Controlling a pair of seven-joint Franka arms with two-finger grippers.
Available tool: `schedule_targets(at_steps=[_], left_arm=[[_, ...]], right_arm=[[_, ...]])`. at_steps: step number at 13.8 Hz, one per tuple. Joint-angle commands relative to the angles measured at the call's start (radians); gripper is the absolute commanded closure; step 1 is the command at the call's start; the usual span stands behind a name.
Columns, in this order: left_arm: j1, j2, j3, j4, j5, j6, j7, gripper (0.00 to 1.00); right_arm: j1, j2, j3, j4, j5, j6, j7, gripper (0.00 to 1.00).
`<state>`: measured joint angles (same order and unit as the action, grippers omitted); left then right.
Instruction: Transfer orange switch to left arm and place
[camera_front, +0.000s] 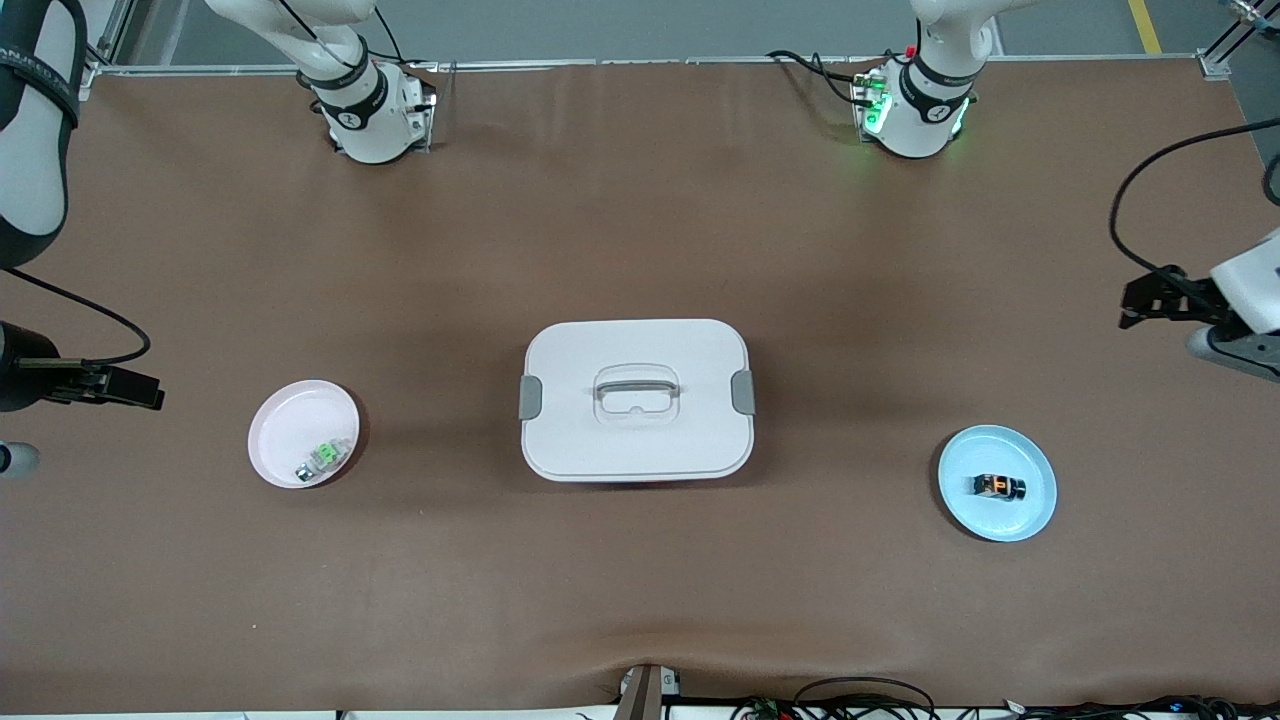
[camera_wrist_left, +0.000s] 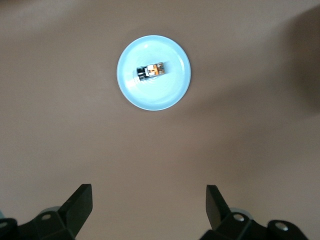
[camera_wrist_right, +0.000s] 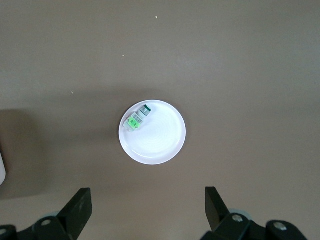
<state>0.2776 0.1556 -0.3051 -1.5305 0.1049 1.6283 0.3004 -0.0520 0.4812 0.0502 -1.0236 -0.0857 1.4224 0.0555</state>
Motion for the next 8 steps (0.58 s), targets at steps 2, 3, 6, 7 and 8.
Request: schedule_targets(at_steps=[2, 3, 6, 7, 8], left_arm=[[0.003, -0.050, -0.042, -0.023, -0.002, -0.027, -0.157, 0.00], [0.003, -0.059, -0.052, -0.022, -0.004, -0.031, -0.188, 0.00], [0.003, -0.074, -0.066, -0.016, -0.001, -0.047, -0.288, 0.00], [0.005, -0.076, -0.066, -0.013, 0.002, -0.047, -0.274, 0.00], [0.009, -0.073, -0.063, 0.009, 0.004, -0.047, -0.270, 0.00]], right_arm=[[-0.019, -0.050, 0.016, -0.058, 0.017, -0.002, 0.023, 0.00], [-0.019, -0.050, 0.016, -0.056, 0.018, -0.017, 0.023, 0.00], [-0.020, -0.073, 0.016, -0.049, 0.020, -0.027, 0.023, 0.00], [-0.020, -0.088, 0.016, -0.049, 0.020, -0.026, 0.023, 0.00], [-0.017, -0.105, 0.017, -0.049, 0.020, -0.026, 0.023, 0.00]])
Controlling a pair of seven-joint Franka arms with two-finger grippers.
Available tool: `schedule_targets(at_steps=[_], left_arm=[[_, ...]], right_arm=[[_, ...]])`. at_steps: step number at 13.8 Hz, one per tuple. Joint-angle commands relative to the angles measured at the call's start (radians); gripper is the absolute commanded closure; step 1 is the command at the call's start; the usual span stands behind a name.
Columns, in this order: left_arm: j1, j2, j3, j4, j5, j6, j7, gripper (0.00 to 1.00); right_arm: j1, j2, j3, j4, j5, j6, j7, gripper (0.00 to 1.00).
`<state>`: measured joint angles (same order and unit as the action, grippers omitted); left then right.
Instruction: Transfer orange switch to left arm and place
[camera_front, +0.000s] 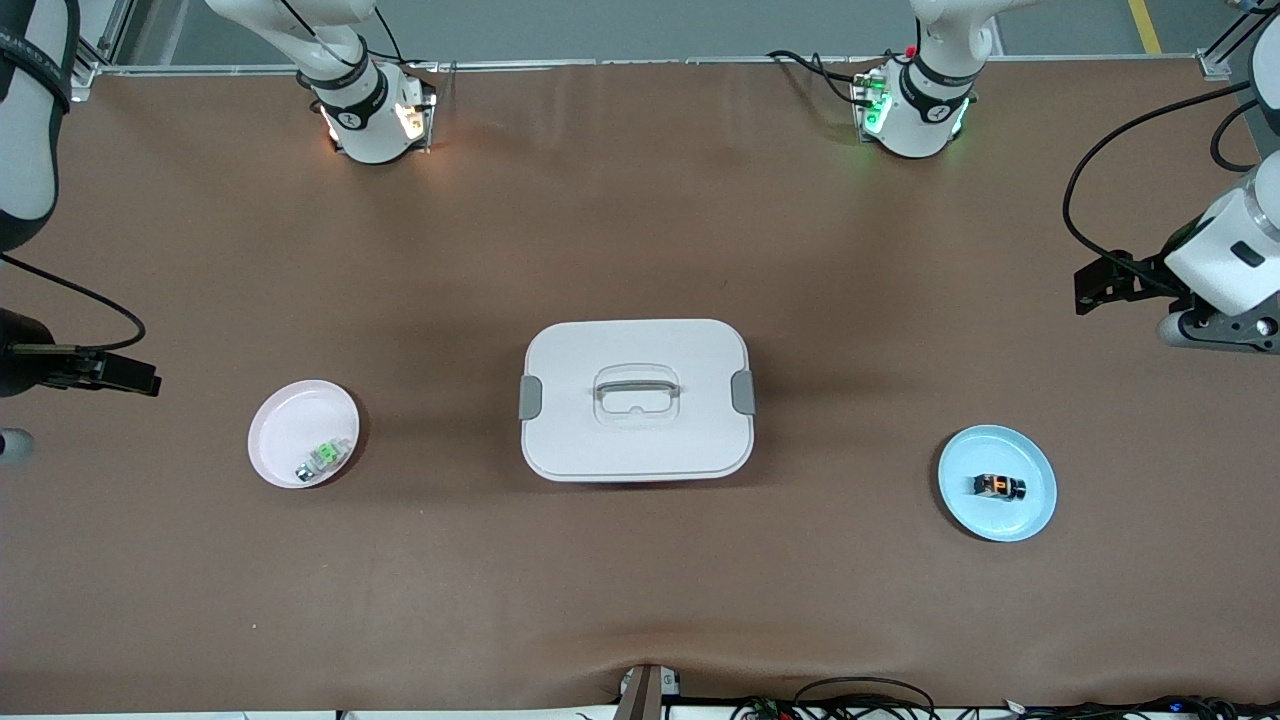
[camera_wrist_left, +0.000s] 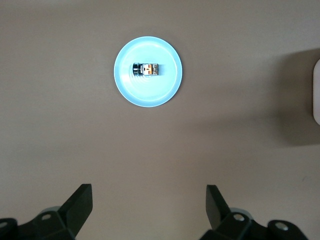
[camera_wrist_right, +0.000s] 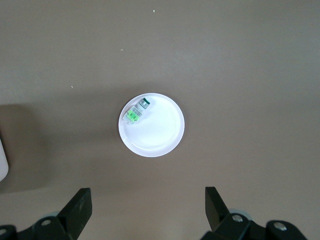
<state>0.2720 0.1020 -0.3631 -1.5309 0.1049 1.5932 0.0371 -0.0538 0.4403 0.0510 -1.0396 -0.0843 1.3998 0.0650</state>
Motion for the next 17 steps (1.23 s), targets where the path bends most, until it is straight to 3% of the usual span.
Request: schedule_targets(at_steps=[1, 13, 15, 17], left_arm=[[0.018, -0.016, -0.005, 0.021, 0.004, -0.019, 0.003, 0.00], [0.018, -0.048, -0.003, 0.063, -0.001, -0.064, -0.025, 0.00], [0.015, -0.054, -0.005, 0.063, -0.005, -0.097, -0.042, 0.00], [-0.010, -0.090, 0.012, 0.049, -0.025, -0.104, -0.045, 0.00]], right_arm=[[-0.014, -0.069, 0.016, -0.033, 0.017, -0.004, 0.013, 0.00], [0.006, -0.100, 0.020, -0.042, 0.017, -0.009, -0.056, 0.00], [0.006, -0.138, 0.020, -0.104, 0.015, 0.017, -0.056, 0.00], [0.003, -0.227, 0.020, -0.253, 0.017, 0.114, -0.056, 0.00]])
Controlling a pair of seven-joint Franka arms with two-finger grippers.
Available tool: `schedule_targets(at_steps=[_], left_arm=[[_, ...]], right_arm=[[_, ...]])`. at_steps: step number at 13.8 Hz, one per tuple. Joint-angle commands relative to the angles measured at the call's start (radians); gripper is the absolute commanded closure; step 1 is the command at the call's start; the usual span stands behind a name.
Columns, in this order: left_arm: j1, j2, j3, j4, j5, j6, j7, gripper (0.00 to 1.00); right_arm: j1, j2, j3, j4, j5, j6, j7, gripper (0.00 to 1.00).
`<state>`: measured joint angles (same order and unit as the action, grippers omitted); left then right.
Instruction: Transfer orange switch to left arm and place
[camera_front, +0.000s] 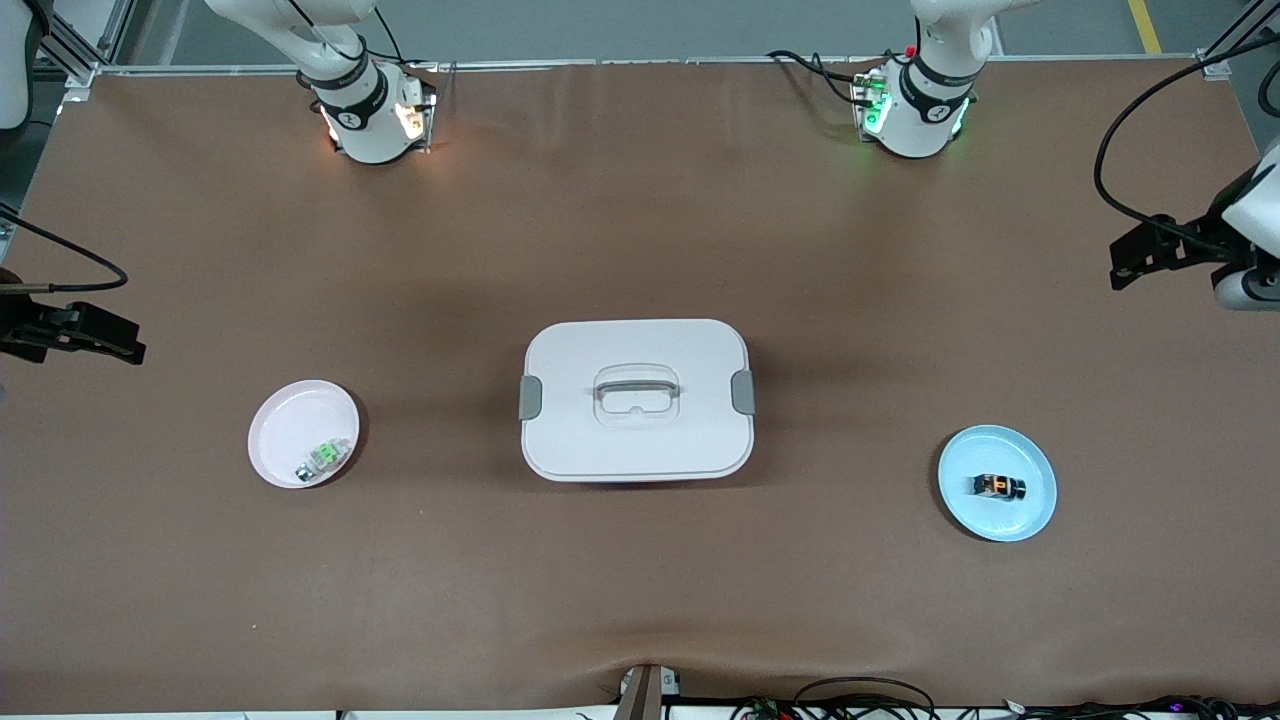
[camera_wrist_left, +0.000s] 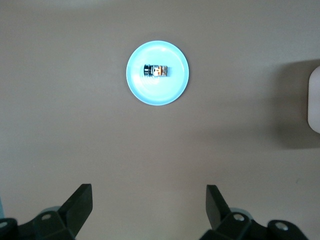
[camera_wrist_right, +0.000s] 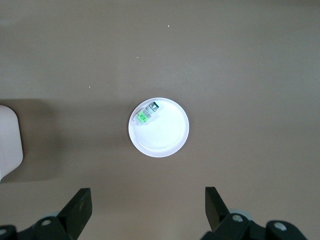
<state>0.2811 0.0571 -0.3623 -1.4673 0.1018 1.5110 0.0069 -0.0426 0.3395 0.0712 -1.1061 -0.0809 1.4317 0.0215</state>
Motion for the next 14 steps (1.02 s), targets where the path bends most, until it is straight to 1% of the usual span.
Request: schedule_targets(at_steps=[1, 2, 3, 5, 6, 9, 10, 11, 13, 14], left_arm=[[-0.064, -0.051, 0.052, -0.022, -0.022, -0.024, -0.016, 0.00], [-0.120, -0.072, 0.113, -0.034, -0.027, -0.028, -0.015, 0.00], [-0.163, -0.088, 0.155, -0.060, -0.037, -0.028, -0.018, 0.00], [-0.236, -0.115, 0.221, -0.097, -0.047, -0.028, -0.024, 0.00], [-0.264, -0.121, 0.244, -0.099, -0.047, -0.029, -0.039, 0.00], [-0.278, -0.149, 0.247, -0.117, -0.053, -0.041, -0.085, 0.00], [-0.292, -0.163, 0.250, -0.122, -0.053, -0.044, -0.084, 0.00], [-0.290, -0.151, 0.252, -0.117, -0.053, -0.054, -0.079, 0.00], [-0.289, -0.143, 0.249, -0.101, -0.056, -0.054, -0.073, 0.00], [-0.289, -0.135, 0.250, -0.096, -0.063, -0.054, -0.065, 0.00]], right_arm=[[-0.010, -0.170, -0.002, -0.261, 0.013, 0.125, -0.014, 0.00], [-0.011, -0.206, -0.004, -0.317, 0.013, 0.153, -0.014, 0.00], [-0.011, -0.230, -0.005, -0.358, 0.013, 0.174, -0.015, 0.00], [-0.019, -0.247, -0.005, -0.382, 0.015, 0.184, -0.014, 0.00], [-0.019, -0.250, -0.005, -0.386, 0.015, 0.181, -0.014, 0.00], [-0.019, -0.306, -0.007, -0.454, 0.016, 0.180, -0.012, 0.00], [-0.020, -0.313, -0.007, -0.456, 0.016, 0.170, -0.006, 0.00], [-0.023, -0.323, -0.010, -0.457, 0.035, 0.165, -0.002, 0.00], [-0.062, -0.327, -0.010, -0.451, 0.111, 0.121, -0.002, 0.00], [-0.065, -0.329, -0.010, -0.449, 0.119, 0.119, -0.009, 0.00]])
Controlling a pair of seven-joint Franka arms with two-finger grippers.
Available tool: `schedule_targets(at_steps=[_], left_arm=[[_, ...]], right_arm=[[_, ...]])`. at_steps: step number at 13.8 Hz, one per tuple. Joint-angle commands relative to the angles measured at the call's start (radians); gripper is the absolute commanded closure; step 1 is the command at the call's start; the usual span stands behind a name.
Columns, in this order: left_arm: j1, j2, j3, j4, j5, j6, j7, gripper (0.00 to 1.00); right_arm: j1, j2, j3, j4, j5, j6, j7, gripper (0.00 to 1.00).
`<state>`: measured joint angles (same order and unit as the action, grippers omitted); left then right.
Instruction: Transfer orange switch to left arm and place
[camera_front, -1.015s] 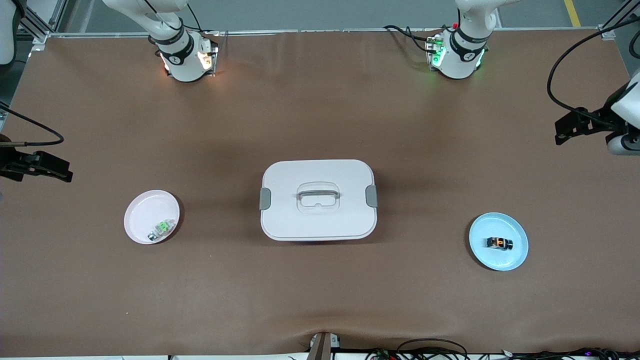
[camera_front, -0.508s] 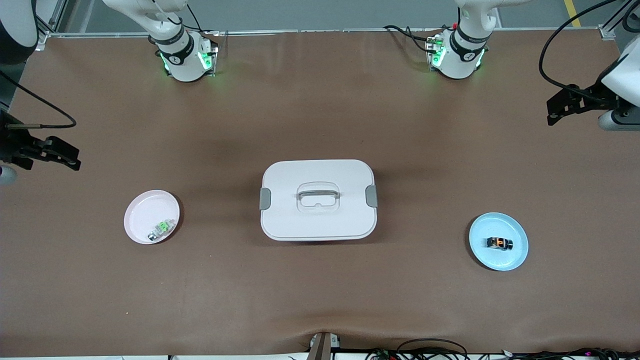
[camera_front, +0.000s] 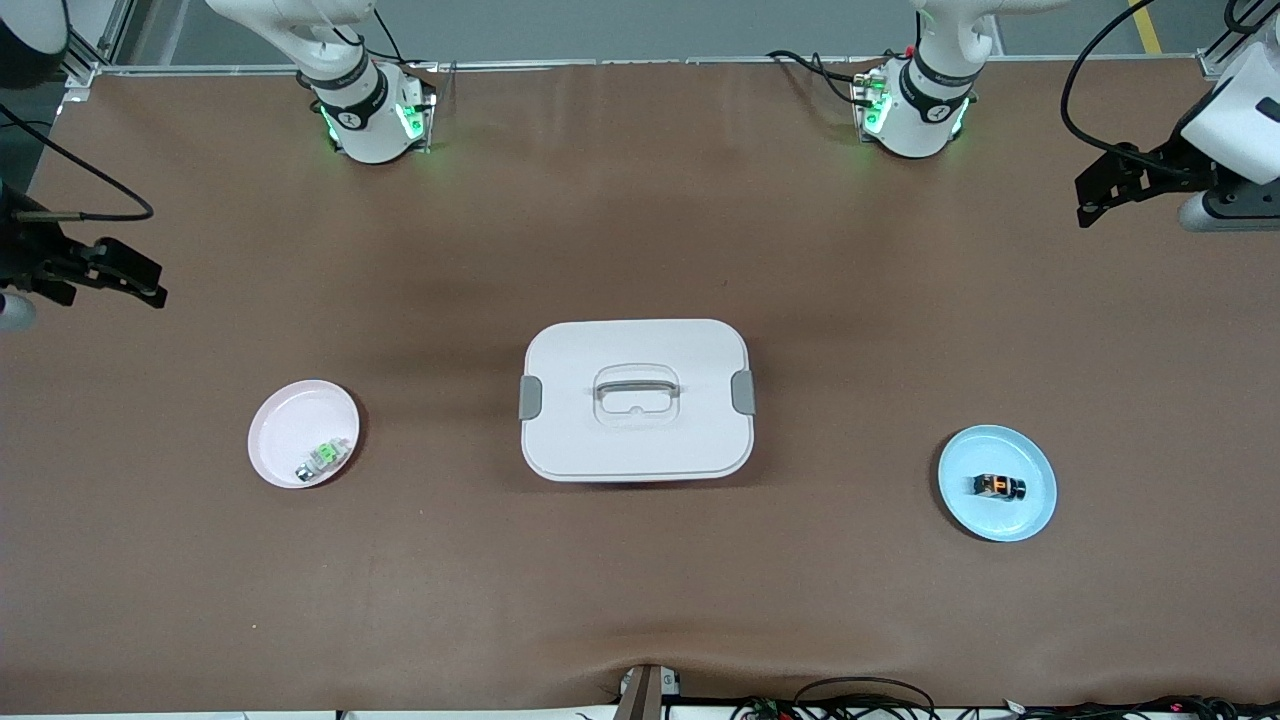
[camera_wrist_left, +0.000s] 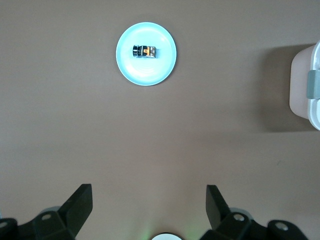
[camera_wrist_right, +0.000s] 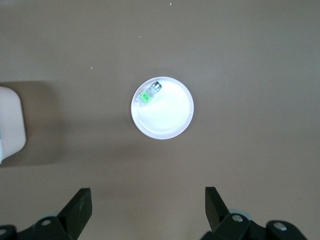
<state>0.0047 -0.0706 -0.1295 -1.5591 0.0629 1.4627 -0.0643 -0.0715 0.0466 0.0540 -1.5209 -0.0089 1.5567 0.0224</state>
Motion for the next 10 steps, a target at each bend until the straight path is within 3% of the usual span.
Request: schedule_targets(at_steps=[1, 10], left_arm=[[-0.009, -0.005, 0.018, -0.004, -0.034, -0.005, 0.006, 0.00], [0.001, 0.022, 0.021, 0.028, -0.020, -0.021, 0.001, 0.00]], right_arm=[[-0.036, -0.036, 0.007, -0.033, 0.058, -0.007, -0.010, 0.00], [-0.036, -0.053, 0.009, -0.042, 0.066, 0.026, -0.056, 0.00]])
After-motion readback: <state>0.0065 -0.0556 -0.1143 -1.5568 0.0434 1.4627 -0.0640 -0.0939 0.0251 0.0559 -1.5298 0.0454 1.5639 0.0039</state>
